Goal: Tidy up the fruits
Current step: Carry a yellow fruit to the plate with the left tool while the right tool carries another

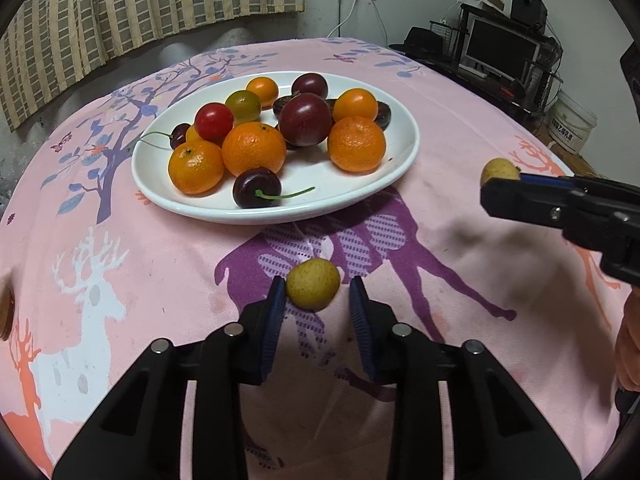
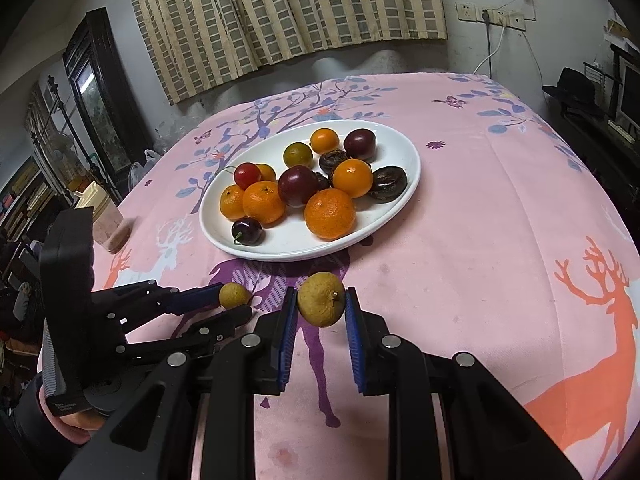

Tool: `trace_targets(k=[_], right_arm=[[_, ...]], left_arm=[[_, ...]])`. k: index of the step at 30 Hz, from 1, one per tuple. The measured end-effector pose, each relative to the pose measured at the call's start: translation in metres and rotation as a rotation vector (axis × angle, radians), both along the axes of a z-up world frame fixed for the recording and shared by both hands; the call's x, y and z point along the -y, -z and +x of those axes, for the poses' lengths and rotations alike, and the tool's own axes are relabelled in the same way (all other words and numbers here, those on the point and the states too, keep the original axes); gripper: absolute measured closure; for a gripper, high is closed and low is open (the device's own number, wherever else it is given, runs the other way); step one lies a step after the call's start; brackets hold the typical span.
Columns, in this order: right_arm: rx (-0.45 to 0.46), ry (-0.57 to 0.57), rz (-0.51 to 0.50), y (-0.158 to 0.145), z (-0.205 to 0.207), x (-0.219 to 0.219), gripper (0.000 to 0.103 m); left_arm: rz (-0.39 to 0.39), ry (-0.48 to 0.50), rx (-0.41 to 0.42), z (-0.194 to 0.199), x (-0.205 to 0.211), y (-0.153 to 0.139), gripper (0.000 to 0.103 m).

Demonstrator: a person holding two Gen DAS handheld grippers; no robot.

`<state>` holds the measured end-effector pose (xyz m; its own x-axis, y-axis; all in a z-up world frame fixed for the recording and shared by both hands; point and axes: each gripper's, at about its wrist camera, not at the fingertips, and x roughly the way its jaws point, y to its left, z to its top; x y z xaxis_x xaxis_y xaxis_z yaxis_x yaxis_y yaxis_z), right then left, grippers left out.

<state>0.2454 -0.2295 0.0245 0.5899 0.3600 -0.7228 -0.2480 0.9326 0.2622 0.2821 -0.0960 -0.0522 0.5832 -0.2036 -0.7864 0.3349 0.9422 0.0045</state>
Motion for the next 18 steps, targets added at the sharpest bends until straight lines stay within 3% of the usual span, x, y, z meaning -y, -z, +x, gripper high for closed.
trace_targets(k=[10, 18], right_arm=[[0.006, 0.002, -0.011, 0.003, 0.000, 0.001, 0.079], [0.060, -0.080, 0.035, -0.013, -0.011, -0.014, 0.079]], left_arm=[[-0.010, -0.001, -0.004, -0.008, -0.004, -0.002, 0.076], [-0.061, 0.022, 0.099, -0.029, -0.010, -0.048, 0.076]])
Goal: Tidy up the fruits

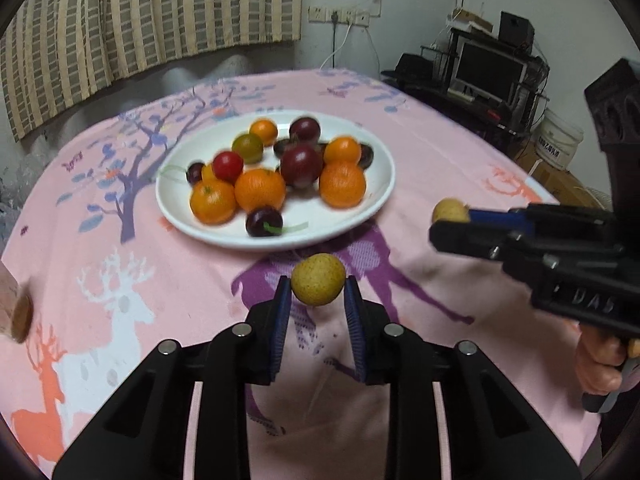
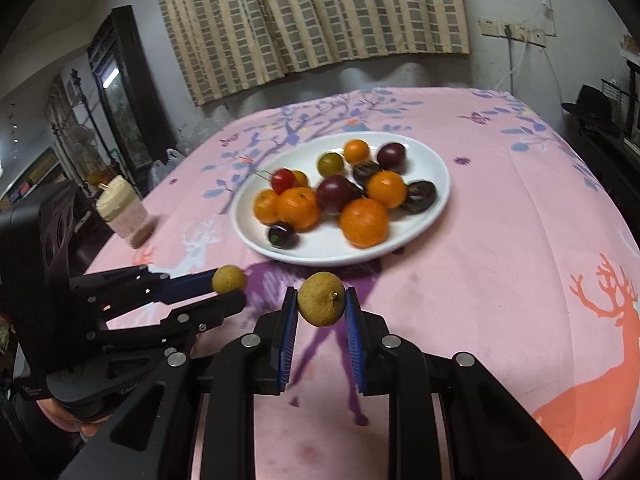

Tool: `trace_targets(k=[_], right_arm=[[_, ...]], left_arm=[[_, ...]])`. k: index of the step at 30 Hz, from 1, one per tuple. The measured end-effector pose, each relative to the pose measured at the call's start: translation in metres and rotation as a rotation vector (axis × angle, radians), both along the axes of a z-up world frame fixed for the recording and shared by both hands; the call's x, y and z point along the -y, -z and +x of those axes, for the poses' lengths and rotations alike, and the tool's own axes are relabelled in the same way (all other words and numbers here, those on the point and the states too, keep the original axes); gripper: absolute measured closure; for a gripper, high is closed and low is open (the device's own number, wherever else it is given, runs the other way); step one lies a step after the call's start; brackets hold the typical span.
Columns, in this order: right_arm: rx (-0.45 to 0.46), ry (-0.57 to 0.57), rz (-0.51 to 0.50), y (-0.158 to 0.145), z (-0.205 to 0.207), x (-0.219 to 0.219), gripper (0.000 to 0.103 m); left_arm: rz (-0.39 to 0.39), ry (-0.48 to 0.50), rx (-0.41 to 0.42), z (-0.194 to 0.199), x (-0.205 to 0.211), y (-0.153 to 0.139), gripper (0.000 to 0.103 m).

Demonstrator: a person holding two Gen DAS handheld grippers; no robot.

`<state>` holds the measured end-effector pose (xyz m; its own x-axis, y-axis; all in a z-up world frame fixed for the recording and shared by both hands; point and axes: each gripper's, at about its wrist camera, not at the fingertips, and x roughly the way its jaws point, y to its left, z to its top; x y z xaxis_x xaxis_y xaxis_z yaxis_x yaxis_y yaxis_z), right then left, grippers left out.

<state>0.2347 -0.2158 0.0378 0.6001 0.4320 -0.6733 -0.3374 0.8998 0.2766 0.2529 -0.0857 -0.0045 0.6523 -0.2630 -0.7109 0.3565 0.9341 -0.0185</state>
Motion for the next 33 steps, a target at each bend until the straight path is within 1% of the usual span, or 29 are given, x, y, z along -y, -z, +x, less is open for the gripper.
trace_targets(k=[4, 6, 9, 12, 17, 21, 24, 26, 27, 28, 29, 30, 31, 32, 33], right_arm=[[0.061, -0.008, 0.018, -0.024, 0.009, -0.009, 0.079], [0.080, 0.000, 0.022, -0.033, 0.021, -0.013, 0.079], [0.084, 0.016, 0.025, -0.041, 0.049, -0.018, 0.079], [0.073, 0.037, 0.013, -0.040, 0.084, -0.024, 0.079], [0.030, 0.052, 0.003, -0.026, 0.130, -0.031, 0.079], [-0.011, 0.057, -0.019, -0.010, 0.157, -0.033, 0.079], [-0.026, 0.057, -0.017, -0.003, 0.166, -0.032, 0.079], [-0.025, 0.058, -0.025, -0.001, 0.167, -0.032, 0.077], [-0.022, 0.060, -0.031, -0.001, 0.166, -0.032, 0.074], [-0.023, 0.059, -0.037, -0.002, 0.164, -0.033, 0.056], [-0.017, 0.066, -0.045, -0.004, 0.161, -0.033, 0.046], [-0.004, 0.072, -0.055, -0.007, 0.157, -0.032, 0.036], [0.020, 0.071, -0.071, -0.012, 0.149, -0.033, 0.035], [0.032, 0.066, -0.086, -0.015, 0.142, -0.034, 0.034], [0.041, 0.063, -0.100, -0.018, 0.135, -0.033, 0.027]], left_arm=[[-0.037, -0.003, 0.035, 0.011, -0.009, -0.030, 0.076], [-0.032, -0.032, 0.056, 0.025, -0.014, -0.042, 0.076], [-0.041, -0.079, 0.056, 0.056, -0.021, -0.053, 0.076], [-0.030, -0.128, 0.057, 0.090, -0.028, -0.057, 0.076], [-0.017, -0.193, 0.009, 0.146, -0.038, -0.043, 0.077], [0.005, -0.210, -0.019, 0.170, -0.040, -0.026, 0.077], [0.002, -0.215, -0.044, 0.183, -0.043, -0.016, 0.076], [0.001, -0.222, -0.052, 0.186, -0.043, -0.012, 0.076], [0.004, -0.230, -0.056, 0.186, -0.044, -0.011, 0.075], [0.014, -0.247, -0.053, 0.184, -0.045, -0.012, 0.063], [0.026, -0.265, -0.043, 0.181, -0.046, -0.014, 0.036], [0.039, -0.287, -0.021, 0.176, -0.047, -0.017, 0.024], [0.047, -0.305, 0.012, 0.168, -0.048, -0.023, 0.011], [0.049, -0.310, 0.049, 0.157, -0.050, -0.030, 0.010], [0.053, -0.306, 0.065, 0.149, -0.052, -0.035, 0.009]])
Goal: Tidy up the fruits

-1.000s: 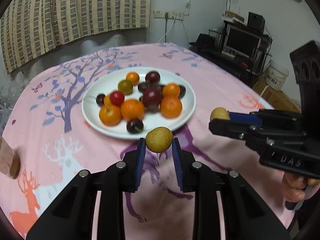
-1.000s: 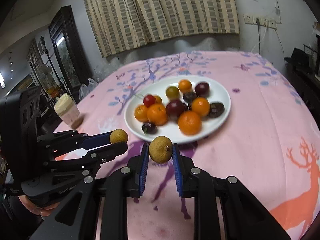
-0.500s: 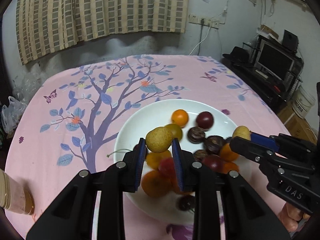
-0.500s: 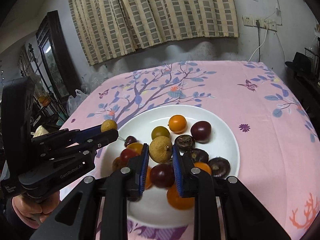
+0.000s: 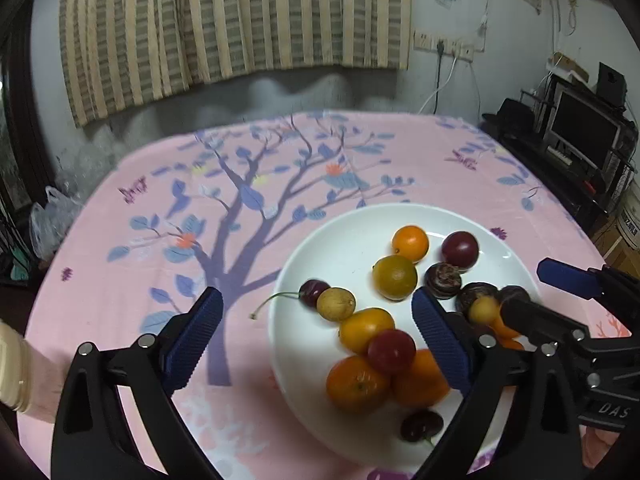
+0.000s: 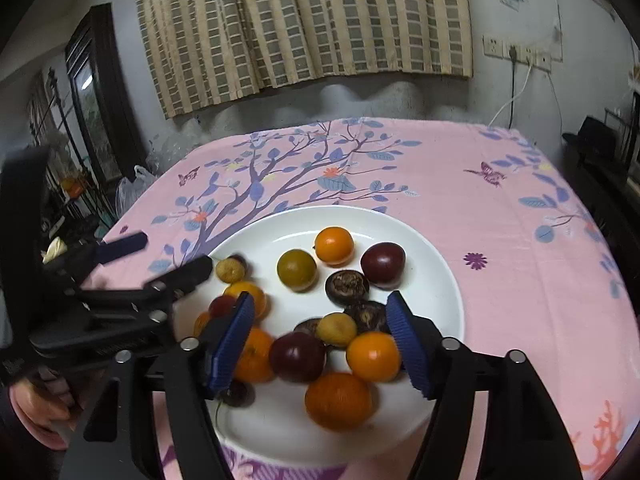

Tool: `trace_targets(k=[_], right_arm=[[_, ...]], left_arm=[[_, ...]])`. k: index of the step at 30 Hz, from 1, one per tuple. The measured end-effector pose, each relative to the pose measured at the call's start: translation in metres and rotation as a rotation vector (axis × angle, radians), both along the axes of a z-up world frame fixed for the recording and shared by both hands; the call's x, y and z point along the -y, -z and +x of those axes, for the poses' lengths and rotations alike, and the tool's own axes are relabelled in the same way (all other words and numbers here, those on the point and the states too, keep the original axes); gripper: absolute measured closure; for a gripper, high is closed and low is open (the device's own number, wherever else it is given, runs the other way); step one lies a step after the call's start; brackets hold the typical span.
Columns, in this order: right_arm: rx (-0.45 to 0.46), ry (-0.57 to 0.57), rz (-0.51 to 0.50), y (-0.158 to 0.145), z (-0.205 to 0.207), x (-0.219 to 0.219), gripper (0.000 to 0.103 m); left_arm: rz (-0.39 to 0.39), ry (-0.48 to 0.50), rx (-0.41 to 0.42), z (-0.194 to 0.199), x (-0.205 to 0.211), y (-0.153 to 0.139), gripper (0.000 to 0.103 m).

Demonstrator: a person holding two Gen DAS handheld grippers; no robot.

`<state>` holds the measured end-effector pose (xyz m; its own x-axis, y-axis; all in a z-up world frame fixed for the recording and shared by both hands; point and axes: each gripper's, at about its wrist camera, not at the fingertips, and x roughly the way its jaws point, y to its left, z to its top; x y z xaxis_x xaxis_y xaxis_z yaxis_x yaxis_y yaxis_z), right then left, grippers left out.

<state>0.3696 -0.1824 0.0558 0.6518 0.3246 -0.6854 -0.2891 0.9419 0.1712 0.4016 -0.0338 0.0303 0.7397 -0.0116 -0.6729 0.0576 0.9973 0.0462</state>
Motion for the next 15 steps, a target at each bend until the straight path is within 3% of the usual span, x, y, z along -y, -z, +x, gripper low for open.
trace_targets(k=[1, 6, 11, 15], right_arm=[[0.004, -0.003, -0.016, -0.002, -0.009, 0.000, 0.016], [0.026, 0.003, -0.042, -0.008, -0.062, 0.009, 0.005], [0.020, 0.001, -0.036, 0.007, -0.108, 0.020, 0.004], [-0.046, 0.012, -0.068, 0.025, -0.131, 0.021, 0.004]], left_arm=[[0.006, 0.004, 0.003, -0.010, -0.002, -0.005, 0.006], [0.017, -0.006, 0.017, -0.067, -0.016, -0.012, 0.005], [0.015, -0.008, 0.014, -0.122, -0.027, 0.006, 0.005], [0.026, -0.006, 0.004, -0.145, -0.031, 0.021, 0.005]])
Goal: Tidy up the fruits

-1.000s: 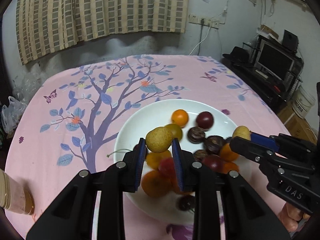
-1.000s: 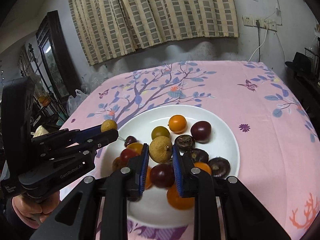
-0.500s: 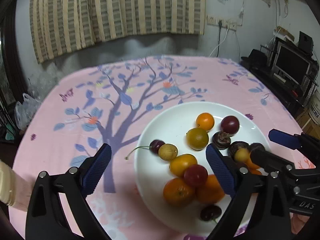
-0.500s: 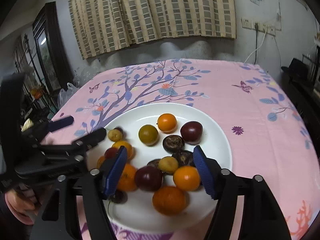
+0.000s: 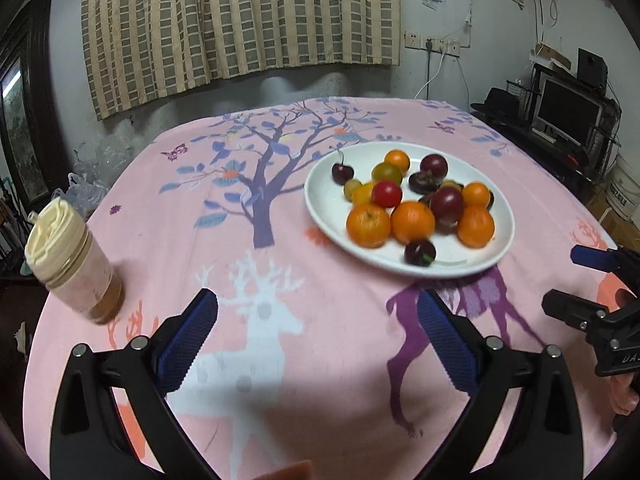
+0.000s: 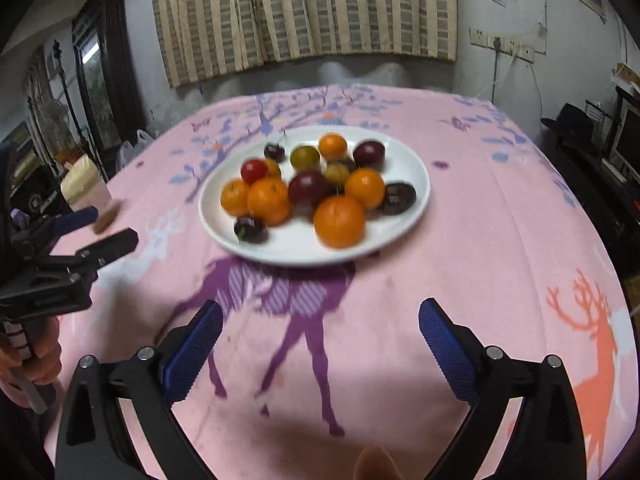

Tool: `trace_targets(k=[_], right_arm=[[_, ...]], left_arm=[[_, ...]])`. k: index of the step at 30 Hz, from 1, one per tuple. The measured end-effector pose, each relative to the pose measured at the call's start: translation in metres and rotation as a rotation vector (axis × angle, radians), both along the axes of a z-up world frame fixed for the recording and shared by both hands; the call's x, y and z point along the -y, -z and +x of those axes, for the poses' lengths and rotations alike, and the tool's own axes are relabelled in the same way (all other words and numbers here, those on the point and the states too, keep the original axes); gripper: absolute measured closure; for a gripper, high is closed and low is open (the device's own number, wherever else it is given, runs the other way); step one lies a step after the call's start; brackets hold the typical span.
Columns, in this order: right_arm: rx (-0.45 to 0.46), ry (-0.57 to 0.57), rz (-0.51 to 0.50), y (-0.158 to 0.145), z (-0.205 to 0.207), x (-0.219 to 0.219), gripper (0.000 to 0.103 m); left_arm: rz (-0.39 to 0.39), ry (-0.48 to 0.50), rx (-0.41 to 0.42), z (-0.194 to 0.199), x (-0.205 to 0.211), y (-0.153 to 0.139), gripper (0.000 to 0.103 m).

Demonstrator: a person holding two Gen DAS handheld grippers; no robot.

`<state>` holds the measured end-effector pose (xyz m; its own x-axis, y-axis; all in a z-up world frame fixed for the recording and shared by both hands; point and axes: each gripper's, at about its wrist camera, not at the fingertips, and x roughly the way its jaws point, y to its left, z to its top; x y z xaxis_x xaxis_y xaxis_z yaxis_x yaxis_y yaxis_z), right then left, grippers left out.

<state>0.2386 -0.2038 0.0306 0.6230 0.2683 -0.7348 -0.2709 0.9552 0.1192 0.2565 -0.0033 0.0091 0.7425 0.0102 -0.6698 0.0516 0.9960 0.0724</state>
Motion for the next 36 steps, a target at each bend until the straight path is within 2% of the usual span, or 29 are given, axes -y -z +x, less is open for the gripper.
trace_targets(k=[7, 12, 21, 36], right_arm=[[0.053, 0.002, -0.022, 0.000, -0.022, 0.003, 0.004], [0.031, 0.010, -0.015, 0.002, -0.015, 0.006, 0.004], [0.037, -0.007, -0.060, 0.004, -0.016, -0.001, 0.004], [0.040, -0.005, -0.068, 0.004, -0.016, -0.001, 0.004]], left_arm=[[-0.004, 0.005, 0.017, -0.015, -0.001, -0.002, 0.005], [-0.012, -0.002, 0.014, -0.015, -0.002, -0.003, 0.005], [-0.005, -0.003, 0.021, -0.016, -0.002, -0.004, 0.005], [0.003, 0.010, 0.023, -0.018, 0.002, -0.002, 0.005]])
